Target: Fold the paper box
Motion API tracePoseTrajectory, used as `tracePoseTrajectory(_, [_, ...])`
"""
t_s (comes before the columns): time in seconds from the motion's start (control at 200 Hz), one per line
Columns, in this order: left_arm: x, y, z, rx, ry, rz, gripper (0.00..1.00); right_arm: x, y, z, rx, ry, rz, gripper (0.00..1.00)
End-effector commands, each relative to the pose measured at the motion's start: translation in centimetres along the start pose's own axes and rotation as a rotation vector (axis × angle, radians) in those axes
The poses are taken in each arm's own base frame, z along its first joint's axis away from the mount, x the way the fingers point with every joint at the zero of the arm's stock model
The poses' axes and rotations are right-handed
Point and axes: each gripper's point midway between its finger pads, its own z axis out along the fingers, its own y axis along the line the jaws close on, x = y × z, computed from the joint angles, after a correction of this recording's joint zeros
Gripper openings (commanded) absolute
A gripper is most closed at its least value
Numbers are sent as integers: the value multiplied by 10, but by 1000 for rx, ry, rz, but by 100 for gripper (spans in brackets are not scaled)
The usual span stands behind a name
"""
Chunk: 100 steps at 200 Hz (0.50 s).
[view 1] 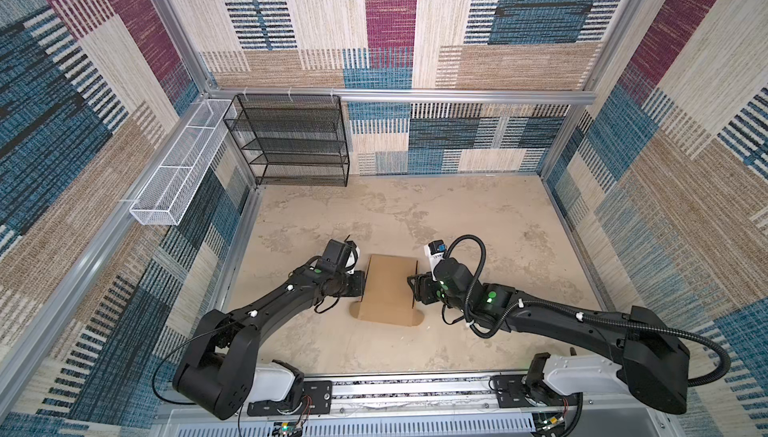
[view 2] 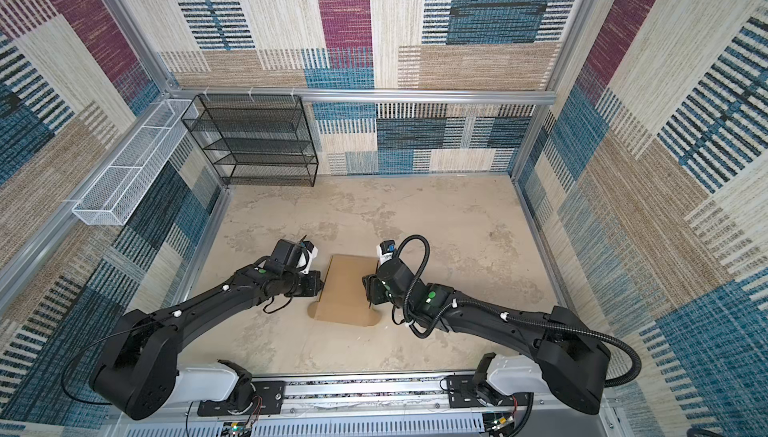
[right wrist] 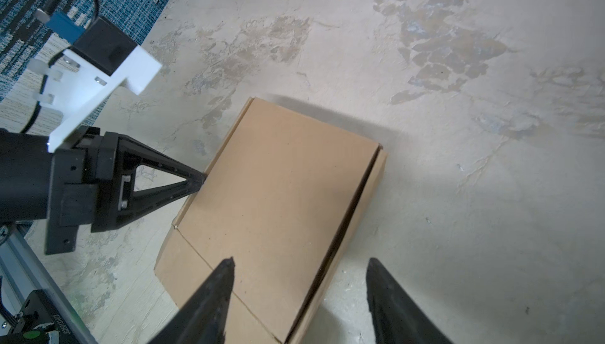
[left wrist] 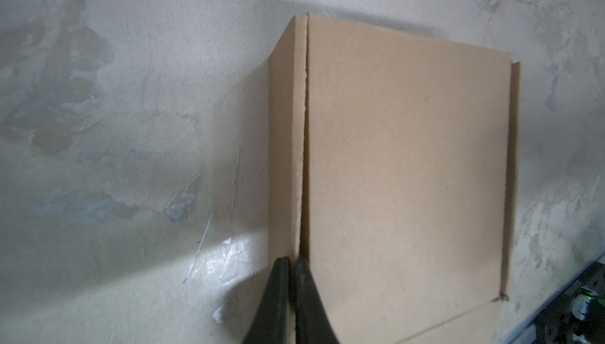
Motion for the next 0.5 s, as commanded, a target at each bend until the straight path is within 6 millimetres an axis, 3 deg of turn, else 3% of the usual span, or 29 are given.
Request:
tracePoseTrajectory(0.0, [1,0,0,5,-2,-2,8,7,4,-1,-37,31,54,70])
tracePoseTrajectory(0.496, [3,1,-3,15,-21,-14,5,14,10,2,-135,84,205,84])
